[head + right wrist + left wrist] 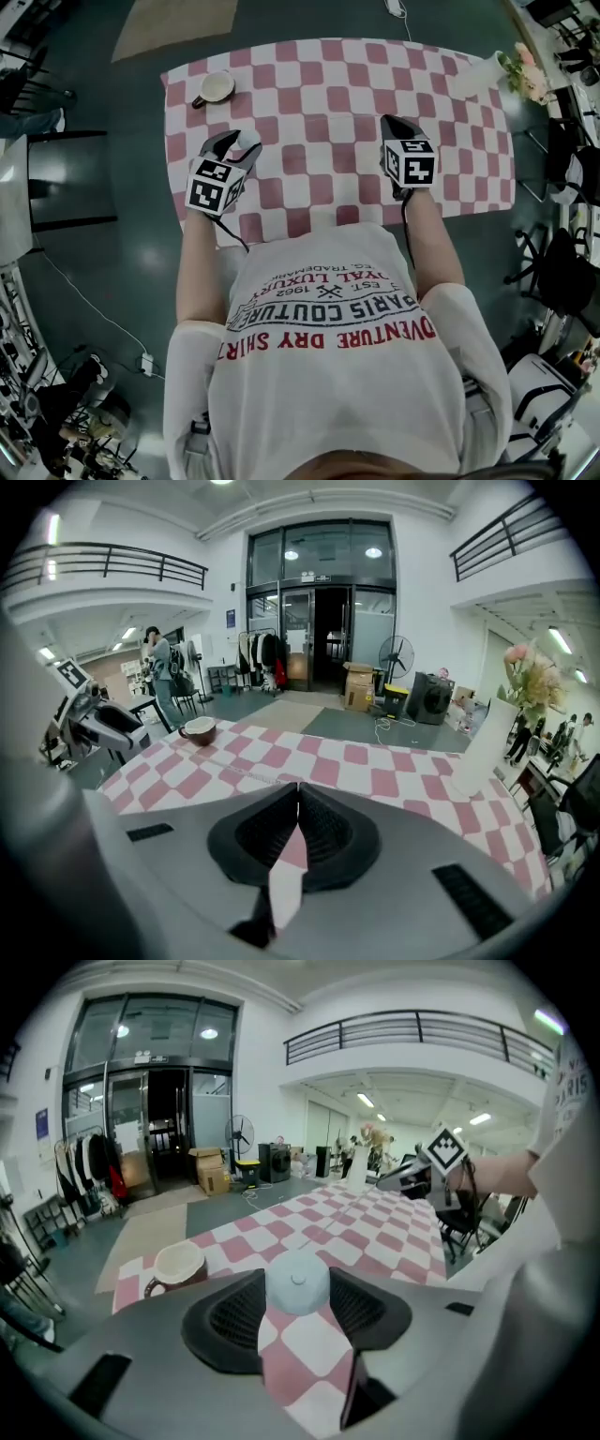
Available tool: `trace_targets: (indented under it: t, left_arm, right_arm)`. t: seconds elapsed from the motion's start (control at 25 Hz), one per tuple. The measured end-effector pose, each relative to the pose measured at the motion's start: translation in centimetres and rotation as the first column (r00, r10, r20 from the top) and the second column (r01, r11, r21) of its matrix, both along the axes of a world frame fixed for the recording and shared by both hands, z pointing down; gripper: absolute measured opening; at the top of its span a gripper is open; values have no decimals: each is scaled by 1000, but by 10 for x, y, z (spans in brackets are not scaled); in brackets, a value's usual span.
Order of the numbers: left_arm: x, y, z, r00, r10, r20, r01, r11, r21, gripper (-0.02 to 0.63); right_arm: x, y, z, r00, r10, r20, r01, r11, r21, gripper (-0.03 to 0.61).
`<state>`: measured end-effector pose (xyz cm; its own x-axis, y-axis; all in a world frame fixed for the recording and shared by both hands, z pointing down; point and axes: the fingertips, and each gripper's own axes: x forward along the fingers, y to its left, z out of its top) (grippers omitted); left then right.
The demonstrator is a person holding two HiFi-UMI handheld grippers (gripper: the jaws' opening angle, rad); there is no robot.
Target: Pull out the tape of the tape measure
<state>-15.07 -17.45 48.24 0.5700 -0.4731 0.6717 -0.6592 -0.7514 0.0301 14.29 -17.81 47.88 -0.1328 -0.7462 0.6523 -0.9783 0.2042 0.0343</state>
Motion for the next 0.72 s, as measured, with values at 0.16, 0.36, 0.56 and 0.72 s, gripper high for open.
trace_targets:
  t: [0.16, 0.36, 0.56, 0.72]
  left_arm:
    - [1, -3, 2, 998, 28, 52, -29, 999, 22, 230]
    - [7, -1, -3, 996, 66, 54, -68, 997, 34, 230]
    - [-5, -14, -2, 997, 18, 75, -21, 999, 44, 230]
    - [-13, -21, -1, 996, -6, 85, 2, 999, 42, 230]
  right_arm:
    - [0, -3, 0, 999, -9, -34, 9, 1000, 4, 32]
    - [9, -7, -5, 1000, 4, -23, -3, 1000, 17, 32]
    - [46, -13, -9, 995, 97, -38, -96, 995, 24, 32]
    - [47, -12, -5, 995, 92, -31, -91, 996, 14, 32]
